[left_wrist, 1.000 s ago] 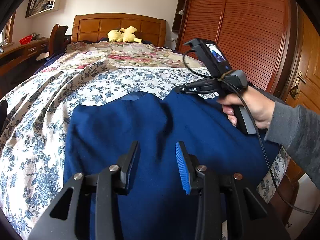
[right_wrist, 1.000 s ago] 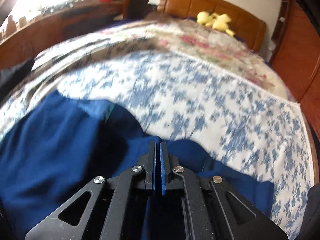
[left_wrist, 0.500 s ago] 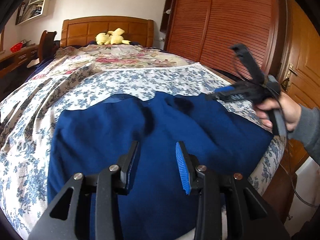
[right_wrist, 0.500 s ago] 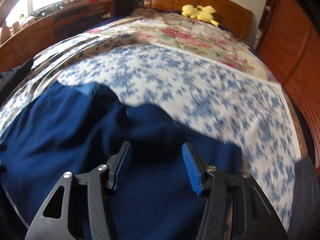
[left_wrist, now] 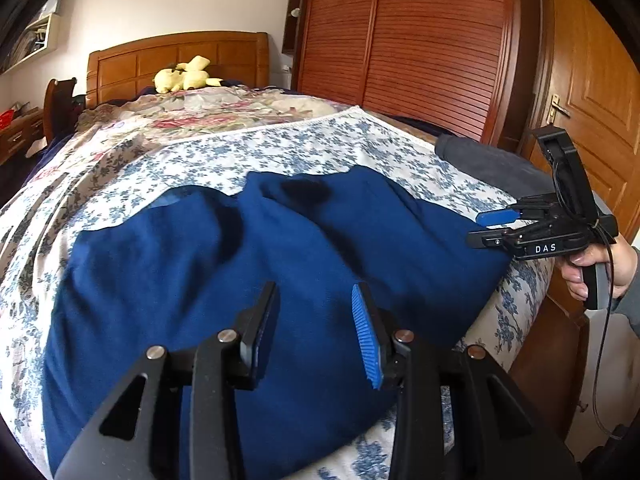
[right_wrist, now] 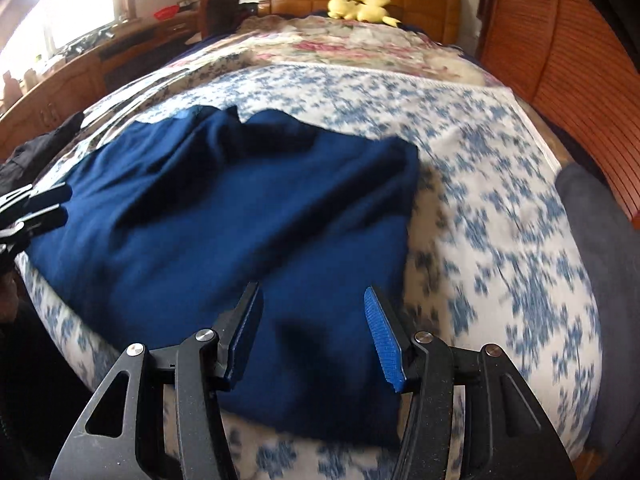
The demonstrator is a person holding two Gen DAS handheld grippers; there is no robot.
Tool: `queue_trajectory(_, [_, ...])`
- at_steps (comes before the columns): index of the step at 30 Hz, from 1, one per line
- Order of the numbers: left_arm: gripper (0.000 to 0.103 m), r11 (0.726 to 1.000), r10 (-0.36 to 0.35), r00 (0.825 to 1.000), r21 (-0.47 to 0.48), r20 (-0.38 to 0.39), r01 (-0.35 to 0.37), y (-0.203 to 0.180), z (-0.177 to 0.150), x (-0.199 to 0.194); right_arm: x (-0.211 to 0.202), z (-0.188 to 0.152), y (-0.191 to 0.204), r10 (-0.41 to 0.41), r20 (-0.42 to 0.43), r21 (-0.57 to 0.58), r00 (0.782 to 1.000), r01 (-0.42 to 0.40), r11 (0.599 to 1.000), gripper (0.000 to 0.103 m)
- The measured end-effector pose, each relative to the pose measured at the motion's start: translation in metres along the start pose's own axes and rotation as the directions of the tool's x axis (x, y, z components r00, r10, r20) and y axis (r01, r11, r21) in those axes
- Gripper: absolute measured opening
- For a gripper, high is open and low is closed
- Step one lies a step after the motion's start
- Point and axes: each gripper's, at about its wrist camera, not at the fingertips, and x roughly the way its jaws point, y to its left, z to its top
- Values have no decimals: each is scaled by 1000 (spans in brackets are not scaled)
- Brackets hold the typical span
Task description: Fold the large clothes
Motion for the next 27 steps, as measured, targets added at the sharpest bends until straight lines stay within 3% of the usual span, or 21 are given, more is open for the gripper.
queue_trajectory(7, [36, 1000, -2, 1000, 19, -23, 2, -14, 0, 8, -1, -24, -14, -60, -22, 24, 998, 60, 998, 68])
queue_trajectory(11, [36, 1000, -2, 1000, 22, -27, 2, -18, 2, 10, 8, -32, -24, -20, -59, 82, 998, 25, 996, 73])
queue_trajectory(19, [36, 1000, -1, 999, 30, -39, 2, -21, 2, 12, 18, -37, -20, 64, -79, 125, 995, -54, 991, 73])
queue_trajectory(22, [36, 1000, 1, 999, 30, -36, 0, -22, 3, 11, 19, -38, -18, 111, -73, 152, 991, -99, 983, 62])
queue_trajectory(26, [36, 1000, -1, 999, 22, -33, 1, -22, 2, 8, 15, -37, -16, 196, -38, 160, 980, -188, 969, 21])
queue_trajectory(27, [36, 1000, 0, 999, 23, -33, 1, -23, 1, 6, 12, -36, -14, 199, -27, 149, 980, -193, 970, 18])
